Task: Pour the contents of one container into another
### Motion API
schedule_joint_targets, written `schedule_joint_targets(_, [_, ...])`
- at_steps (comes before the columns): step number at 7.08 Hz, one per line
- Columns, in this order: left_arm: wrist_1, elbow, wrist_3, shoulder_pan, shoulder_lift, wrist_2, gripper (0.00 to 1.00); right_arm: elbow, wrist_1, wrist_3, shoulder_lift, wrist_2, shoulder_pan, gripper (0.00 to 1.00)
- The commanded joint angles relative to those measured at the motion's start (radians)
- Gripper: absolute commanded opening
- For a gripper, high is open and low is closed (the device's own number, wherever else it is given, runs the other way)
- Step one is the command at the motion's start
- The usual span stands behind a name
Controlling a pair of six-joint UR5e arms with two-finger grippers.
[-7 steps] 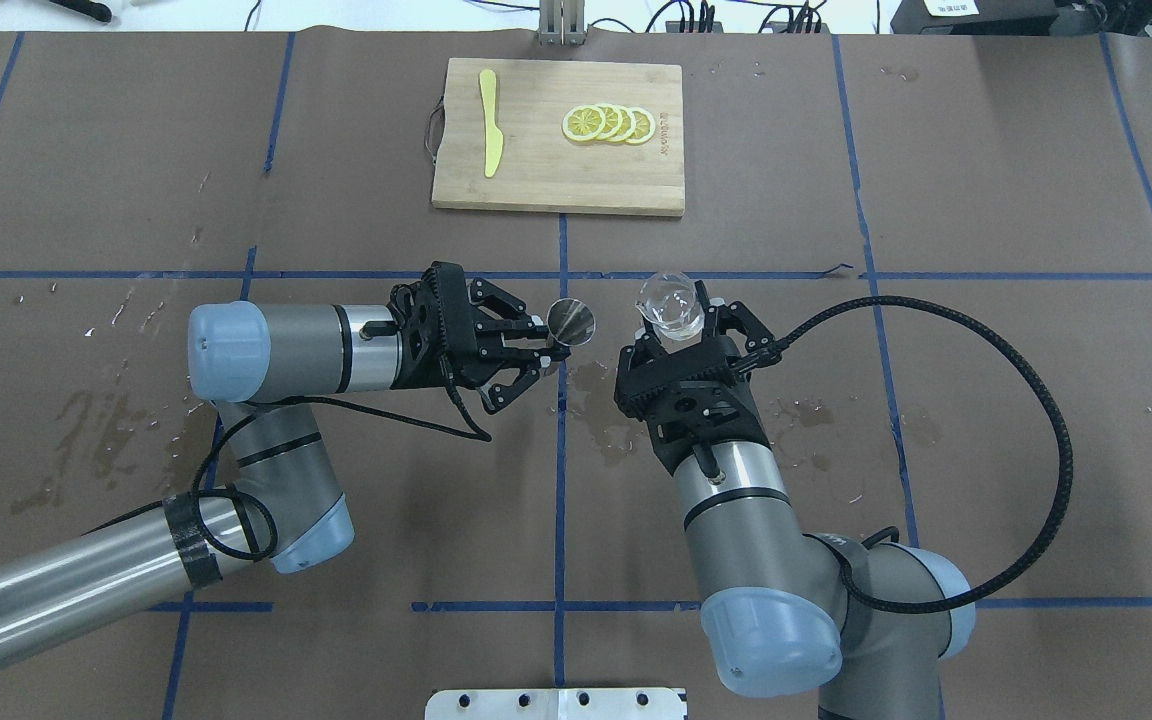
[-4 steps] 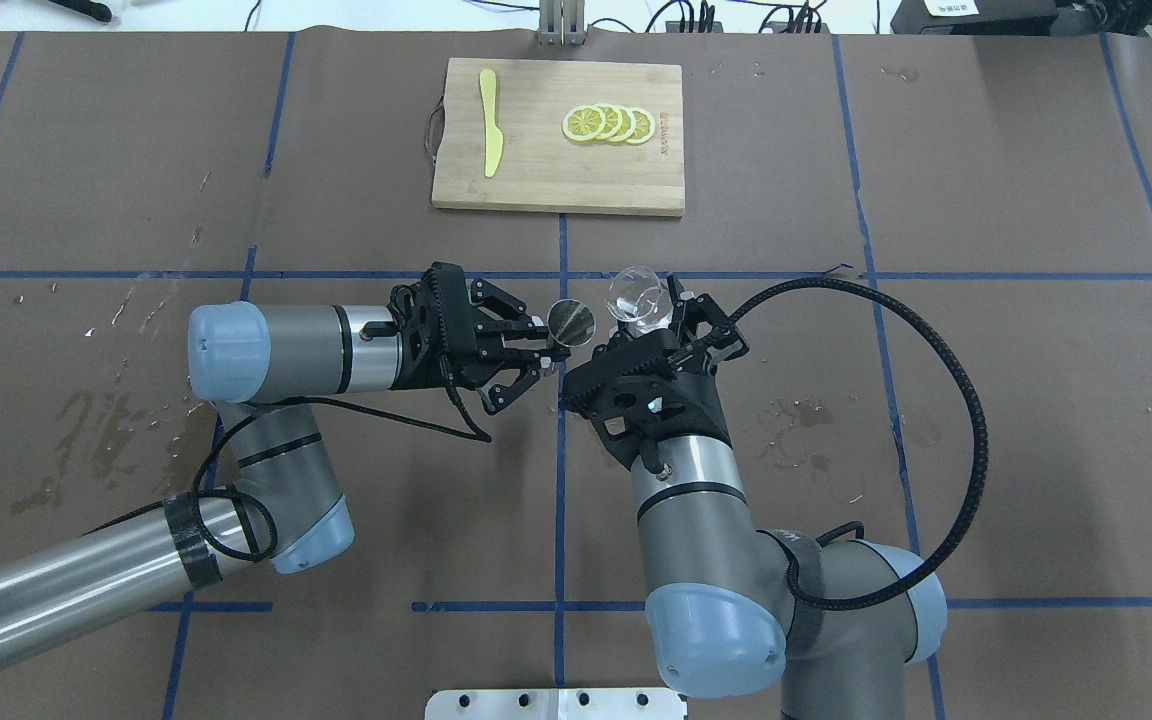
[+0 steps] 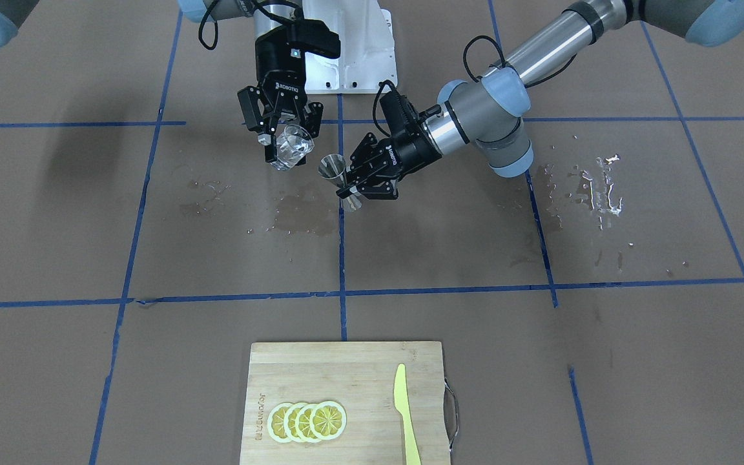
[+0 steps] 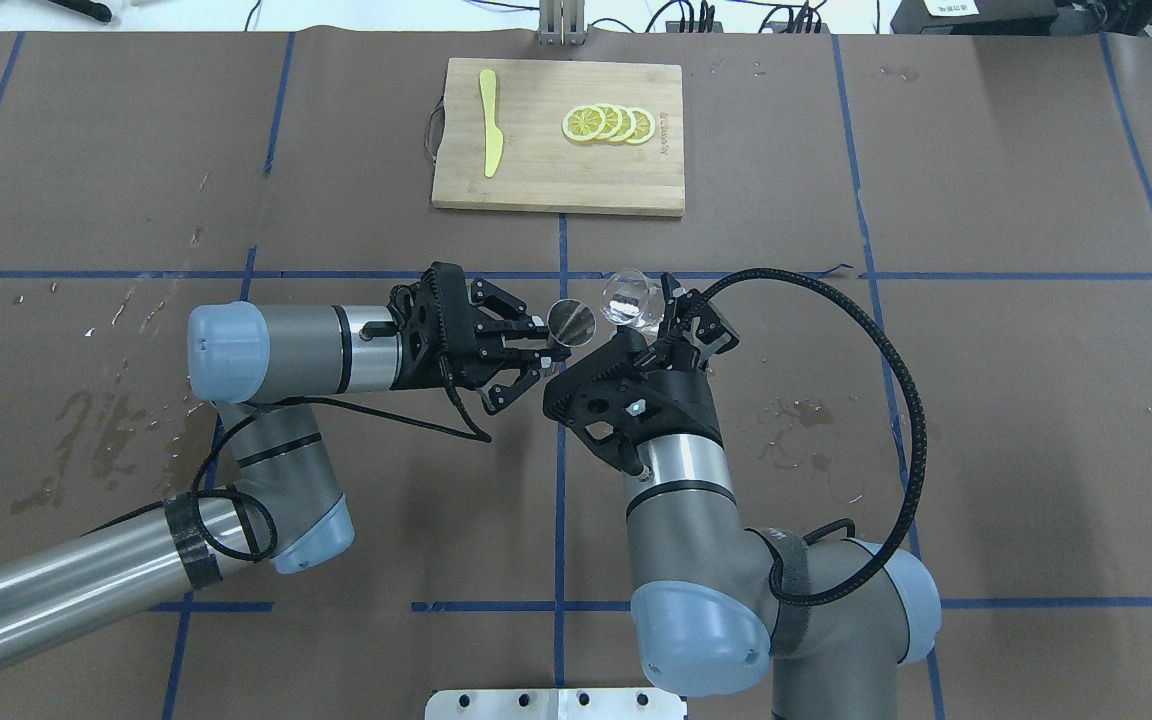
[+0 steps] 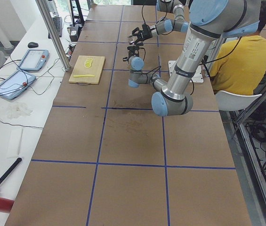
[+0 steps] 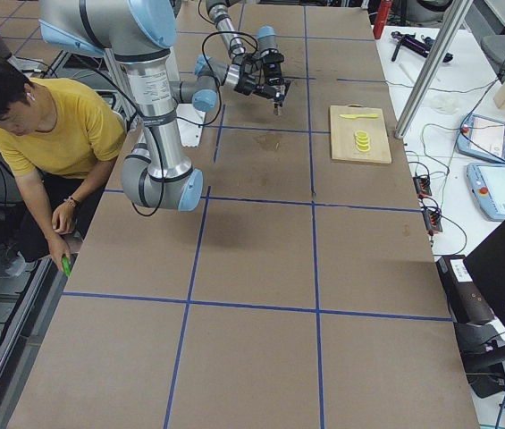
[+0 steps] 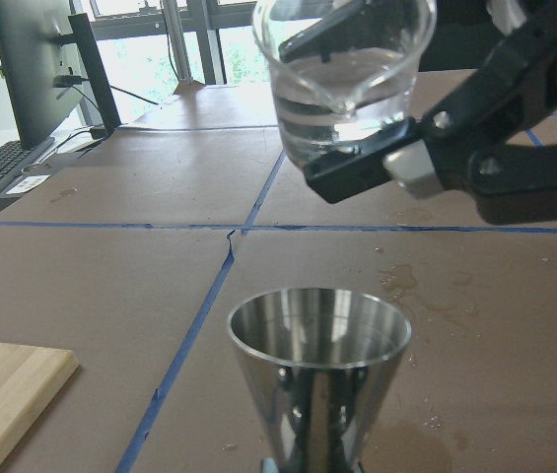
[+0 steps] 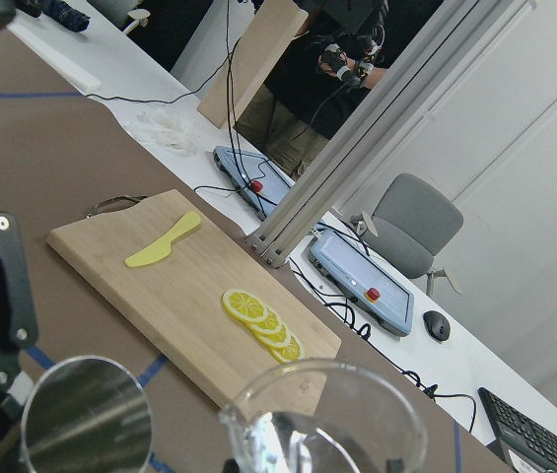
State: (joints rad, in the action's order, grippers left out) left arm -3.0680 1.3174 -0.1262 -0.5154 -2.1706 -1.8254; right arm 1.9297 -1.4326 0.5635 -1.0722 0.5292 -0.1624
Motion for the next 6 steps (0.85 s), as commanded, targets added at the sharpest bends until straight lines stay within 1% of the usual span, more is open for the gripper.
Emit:
schedule_joint_targets(1, [-0.003,0.000,-0.001,0.000,0.000,0.000,0.00,0.000,-0.105,-0.014,0.036,0.000,-0.002,0.00])
schedule_joint_targets(3, [-0.003,0.000,-0.001,0.002,0.000,0.000,0.00,0.002,-0.191,-0.037,0.055,-0.002,-0.006,0.00])
schedule_joint_targets(5, [-0.003,0.000,-0.001,0.000,0.000,0.000,0.00,0.002,-0.253,-0.187,0.087,-0.002,-0.022,0.00])
schedule_joint_targets(6, [-0.003,0.000,-0.001,0.002,0.000,0.000,0.00,0.002,-0.287,-0.191,0.098,-0.002,-0.025,0.00])
